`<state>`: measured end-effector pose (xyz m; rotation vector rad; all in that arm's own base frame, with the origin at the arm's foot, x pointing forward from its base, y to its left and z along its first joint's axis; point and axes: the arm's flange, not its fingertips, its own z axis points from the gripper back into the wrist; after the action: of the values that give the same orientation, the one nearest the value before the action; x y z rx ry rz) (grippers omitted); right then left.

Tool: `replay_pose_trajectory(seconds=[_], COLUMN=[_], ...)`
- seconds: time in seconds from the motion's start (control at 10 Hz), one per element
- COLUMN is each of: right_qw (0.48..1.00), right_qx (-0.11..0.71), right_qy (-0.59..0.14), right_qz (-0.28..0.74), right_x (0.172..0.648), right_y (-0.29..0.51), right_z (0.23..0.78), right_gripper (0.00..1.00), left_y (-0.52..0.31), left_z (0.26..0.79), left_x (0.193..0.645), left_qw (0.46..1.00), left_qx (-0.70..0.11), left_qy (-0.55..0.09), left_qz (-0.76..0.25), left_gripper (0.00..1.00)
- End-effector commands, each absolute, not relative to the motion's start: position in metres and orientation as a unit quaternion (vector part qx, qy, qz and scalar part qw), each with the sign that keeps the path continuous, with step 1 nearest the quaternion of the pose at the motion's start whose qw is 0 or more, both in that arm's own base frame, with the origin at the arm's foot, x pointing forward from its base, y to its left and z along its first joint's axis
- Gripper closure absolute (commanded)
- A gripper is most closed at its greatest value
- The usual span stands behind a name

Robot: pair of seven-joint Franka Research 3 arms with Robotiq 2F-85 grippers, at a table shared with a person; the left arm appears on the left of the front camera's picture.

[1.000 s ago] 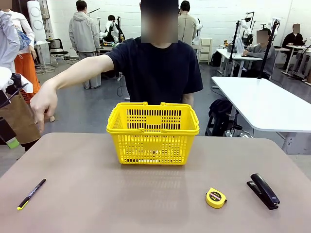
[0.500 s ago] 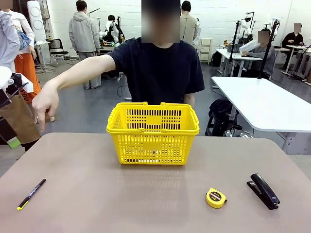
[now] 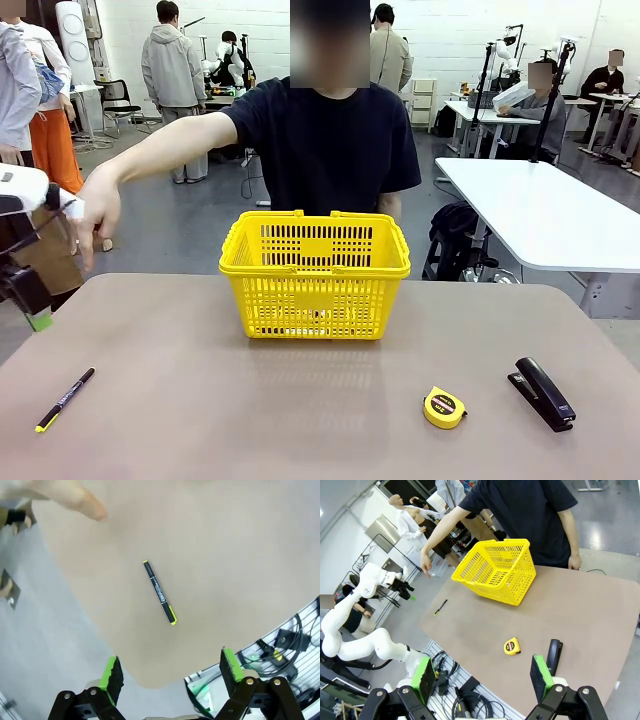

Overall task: Place the items the person wants into the basket.
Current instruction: Pick up the item the person points to and place it in the Market Basket.

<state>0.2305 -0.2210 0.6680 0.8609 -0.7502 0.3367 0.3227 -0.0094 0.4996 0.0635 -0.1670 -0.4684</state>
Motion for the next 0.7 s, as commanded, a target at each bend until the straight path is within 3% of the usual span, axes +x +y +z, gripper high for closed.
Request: replay_pose_trajectory(seconds=[0.0, 0.6], right_qw=[0.818, 0.818], right_qx=[0.414, 0.414], right_qy=[-0.363, -0.363], right_qz=[0.165, 0.165], right_x=[0.231, 0.231], right_y=[-0.221, -0.221], right_z=[0.67, 0.67], right_gripper=[0.0, 0.0], left_y=[-0.019, -0.006], left_z=[0.468, 0.411], left_x=[0.327, 0.341], left_qw=[0.984, 0.978], left_qx=[0.046, 0.013], left_qy=[-0.078, -0.15], left_qz=[-0.153, -0.142], left_gripper=[0.0, 0.0])
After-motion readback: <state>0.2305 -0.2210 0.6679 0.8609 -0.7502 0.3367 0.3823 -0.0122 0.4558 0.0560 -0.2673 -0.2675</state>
